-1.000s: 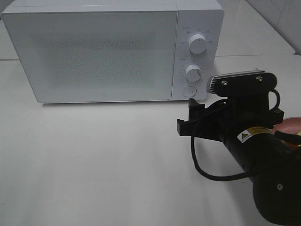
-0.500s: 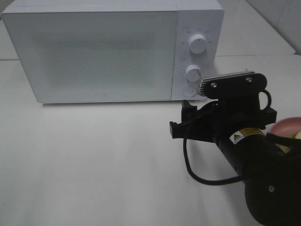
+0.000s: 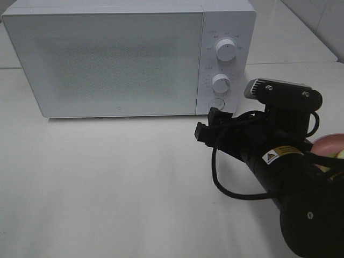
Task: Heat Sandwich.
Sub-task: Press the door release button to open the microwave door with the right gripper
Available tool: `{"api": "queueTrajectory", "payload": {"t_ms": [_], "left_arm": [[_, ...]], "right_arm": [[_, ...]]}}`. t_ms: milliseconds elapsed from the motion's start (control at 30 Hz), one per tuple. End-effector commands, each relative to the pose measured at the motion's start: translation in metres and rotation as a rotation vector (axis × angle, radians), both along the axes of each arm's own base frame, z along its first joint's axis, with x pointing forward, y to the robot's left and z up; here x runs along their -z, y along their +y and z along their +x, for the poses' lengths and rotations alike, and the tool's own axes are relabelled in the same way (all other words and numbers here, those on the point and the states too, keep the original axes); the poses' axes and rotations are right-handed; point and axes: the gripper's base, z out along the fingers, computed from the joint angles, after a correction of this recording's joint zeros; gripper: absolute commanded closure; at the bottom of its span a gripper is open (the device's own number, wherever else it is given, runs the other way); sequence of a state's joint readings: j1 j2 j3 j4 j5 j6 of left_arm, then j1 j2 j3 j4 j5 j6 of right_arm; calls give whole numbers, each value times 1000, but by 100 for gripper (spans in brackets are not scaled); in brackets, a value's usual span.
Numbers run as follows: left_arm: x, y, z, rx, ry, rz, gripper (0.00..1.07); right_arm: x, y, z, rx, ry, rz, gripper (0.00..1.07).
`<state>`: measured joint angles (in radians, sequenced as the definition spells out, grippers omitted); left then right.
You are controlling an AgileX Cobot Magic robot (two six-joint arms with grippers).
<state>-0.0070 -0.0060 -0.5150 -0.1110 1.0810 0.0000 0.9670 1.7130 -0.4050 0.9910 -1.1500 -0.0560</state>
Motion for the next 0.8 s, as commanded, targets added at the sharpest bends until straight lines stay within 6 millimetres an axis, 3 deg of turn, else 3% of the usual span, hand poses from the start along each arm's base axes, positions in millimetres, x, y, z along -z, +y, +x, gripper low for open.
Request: {"api": "queueTrajectory", "payload": {"t_ms": [33,67,167,233,433,567,633,733,800], "left_arm": [[-1,0,-3,-2,-37,-4,10],[-1,0,-3,-2,-37,-4,10],[-1,0,-3,-2,-37,-4,10],[-1,0,-3,-2,-37,-4,10],[-1,0,-3,-2,-37,-4,10],[-1,0,-3,-2,-37,-4,10],[-1,0,-3,-2,-37,-4,10],[-1,0,-3,-2,-37,-4,10],[-1,0,-3,-2,-37,-4,10]], "right_arm": [[-2,2,1,49,3,173,31],[-2,2,1,49,3,173,31],[-2,2,1,125,28,417,31],[-2,2,1,142,34,469,31],[-2,2,1,262,74,853,31],[-2,2,1,302,88,980,33],[-2,2,1,342,101,1105,38],[-2,2,1,360,107,1159,44],[-2,2,1,377,112,1208,56]]}}
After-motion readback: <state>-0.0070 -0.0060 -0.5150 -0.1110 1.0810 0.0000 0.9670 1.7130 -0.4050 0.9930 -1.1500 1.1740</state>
